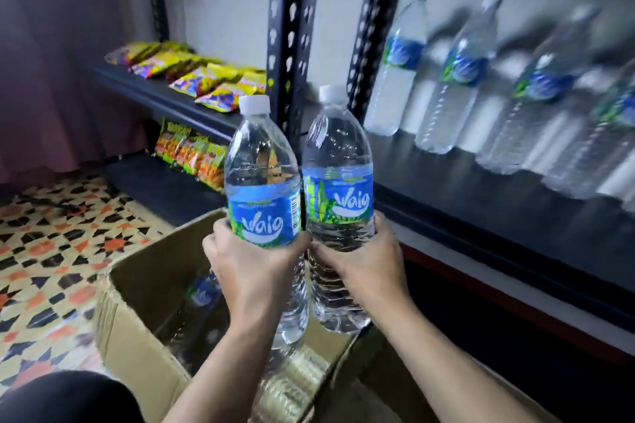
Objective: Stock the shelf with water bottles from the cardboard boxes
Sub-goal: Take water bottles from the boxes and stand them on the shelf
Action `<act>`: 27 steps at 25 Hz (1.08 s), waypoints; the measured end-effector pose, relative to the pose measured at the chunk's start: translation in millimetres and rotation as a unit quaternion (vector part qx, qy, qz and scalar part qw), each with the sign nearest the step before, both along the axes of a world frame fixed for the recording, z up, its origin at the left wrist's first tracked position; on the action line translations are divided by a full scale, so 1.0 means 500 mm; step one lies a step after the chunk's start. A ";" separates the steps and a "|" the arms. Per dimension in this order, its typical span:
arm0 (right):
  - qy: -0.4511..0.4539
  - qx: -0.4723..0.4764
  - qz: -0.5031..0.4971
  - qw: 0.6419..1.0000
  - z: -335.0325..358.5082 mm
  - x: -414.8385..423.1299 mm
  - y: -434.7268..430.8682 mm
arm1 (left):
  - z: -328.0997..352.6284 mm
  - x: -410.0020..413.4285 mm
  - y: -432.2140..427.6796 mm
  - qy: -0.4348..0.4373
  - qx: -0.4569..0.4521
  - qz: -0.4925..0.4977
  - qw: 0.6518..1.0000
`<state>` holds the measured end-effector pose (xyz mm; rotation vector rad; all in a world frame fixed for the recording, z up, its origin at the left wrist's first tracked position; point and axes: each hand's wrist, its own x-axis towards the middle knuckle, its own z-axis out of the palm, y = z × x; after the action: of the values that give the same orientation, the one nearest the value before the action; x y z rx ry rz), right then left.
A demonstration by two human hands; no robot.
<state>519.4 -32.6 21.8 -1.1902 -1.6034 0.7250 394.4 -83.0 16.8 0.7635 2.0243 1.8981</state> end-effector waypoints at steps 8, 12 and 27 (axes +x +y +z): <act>0.039 0.115 -0.146 0.982 0.186 0.277 -0.079 | 0.222 0.253 -0.021 -0.028 0.101 -0.187 0.977; 0.027 0.131 -0.229 0.964 0.221 0.434 -0.086 | 0.271 0.400 -0.005 -0.033 0.128 -0.268 0.954; 0.006 0.102 -0.416 0.904 0.243 0.836 -0.017 | 0.331 0.801 0.109 0.009 0.157 -0.415 0.896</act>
<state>937.5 -41.1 143.4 -1.5310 -0.9661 0.0054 794.7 -28.6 182.1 1.4356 1.0778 1.6594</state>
